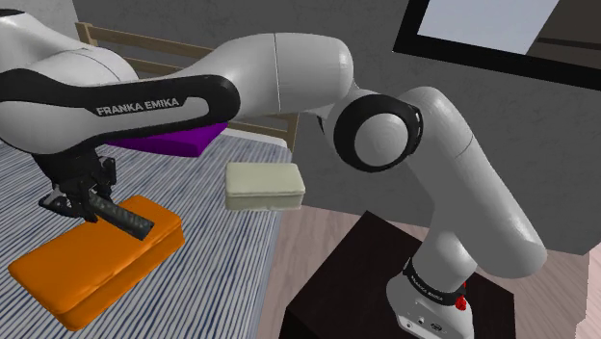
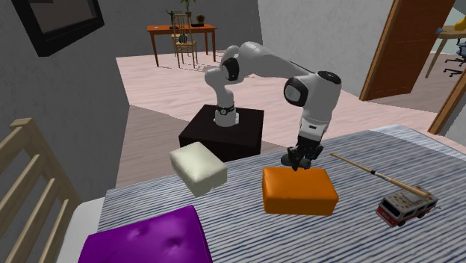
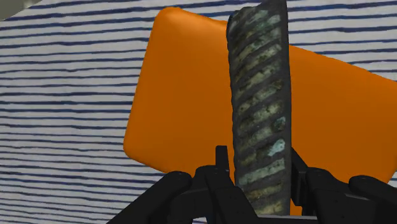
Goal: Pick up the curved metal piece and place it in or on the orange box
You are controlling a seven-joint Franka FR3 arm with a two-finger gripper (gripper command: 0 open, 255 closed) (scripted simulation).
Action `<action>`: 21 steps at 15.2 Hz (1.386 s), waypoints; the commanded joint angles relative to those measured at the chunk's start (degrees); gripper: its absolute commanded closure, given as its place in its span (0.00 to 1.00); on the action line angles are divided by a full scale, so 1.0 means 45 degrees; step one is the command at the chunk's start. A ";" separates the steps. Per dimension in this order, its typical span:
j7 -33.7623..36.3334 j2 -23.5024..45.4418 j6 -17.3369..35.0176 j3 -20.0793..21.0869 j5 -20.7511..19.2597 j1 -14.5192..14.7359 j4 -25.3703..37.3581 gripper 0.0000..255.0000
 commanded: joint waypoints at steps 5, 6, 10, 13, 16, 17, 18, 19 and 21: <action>-0.0019 0.1912 -0.0753 -0.0203 -0.0117 0.0700 0.2710 1.00; 0.0021 0.1865 -0.0548 -0.0195 -0.0125 0.0659 0.2448 1.00; 0.0155 0.1804 0.0174 -0.0187 -0.0163 0.0536 0.1634 1.00; 0.0230 0.1863 0.0616 -0.0196 -0.0195 0.0482 0.1236 1.00; 0.0231 0.1863 0.0616 -0.0196 -0.0195 0.0482 0.1235 1.00; 0.0231 0.1863 0.0616 -0.0195 -0.0195 0.0482 0.1236 1.00; 0.0231 0.1863 0.0616 -0.0195 -0.0195 0.0482 0.1236 1.00; 0.0231 0.1863 0.0616 -0.0195 -0.0196 0.0482 0.1236 1.00; 0.0229 0.1861 0.0615 -0.0195 -0.0196 0.0480 0.1235 0.00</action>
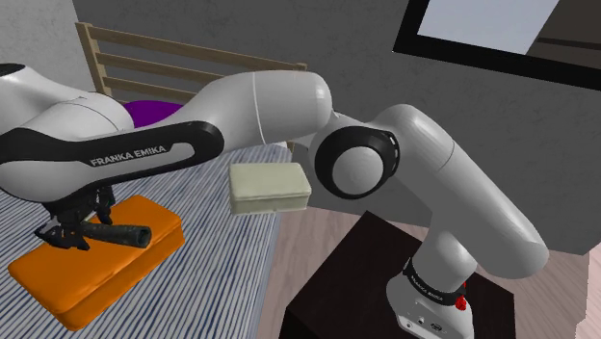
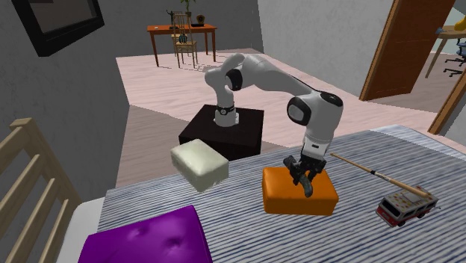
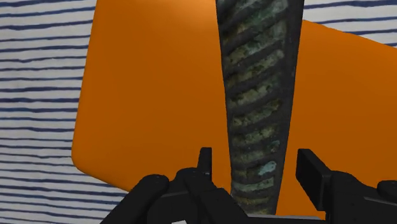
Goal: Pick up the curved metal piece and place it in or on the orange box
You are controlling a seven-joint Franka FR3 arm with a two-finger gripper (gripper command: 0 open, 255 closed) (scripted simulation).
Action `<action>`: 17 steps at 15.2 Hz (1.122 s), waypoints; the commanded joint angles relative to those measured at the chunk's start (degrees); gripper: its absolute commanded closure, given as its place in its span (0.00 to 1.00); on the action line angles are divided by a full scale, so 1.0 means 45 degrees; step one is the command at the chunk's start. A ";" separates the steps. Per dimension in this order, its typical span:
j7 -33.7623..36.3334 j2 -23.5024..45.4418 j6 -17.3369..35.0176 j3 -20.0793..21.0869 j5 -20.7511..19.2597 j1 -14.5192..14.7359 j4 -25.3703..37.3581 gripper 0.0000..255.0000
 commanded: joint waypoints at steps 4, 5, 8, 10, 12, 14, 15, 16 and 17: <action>-0.0008 0.0067 -0.0022 -0.0003 0.0001 0.0018 0.0066 0.00; 0.0004 -0.0004 0.0010 0.0004 0.0003 0.0000 -0.0042 0.00; -0.0192 0.0121 -0.1352 -0.0005 0.0073 0.0286 0.1499 0.00; -0.0280 0.0318 -0.1841 -0.0036 0.0089 0.0418 0.2211 0.00; -0.0280 0.0318 -0.1841 -0.0036 0.0089 0.0418 0.2210 0.00; -0.0281 0.0320 -0.1842 -0.0036 0.0089 0.0419 0.2213 0.00; -0.0281 0.0320 -0.1842 -0.0036 0.0089 0.0419 0.2213 0.00; -0.0281 0.0320 -0.1842 -0.0036 0.0089 0.0419 0.2213 0.00; -0.0281 0.0320 -0.1842 -0.0036 0.0089 0.0419 0.2213 0.00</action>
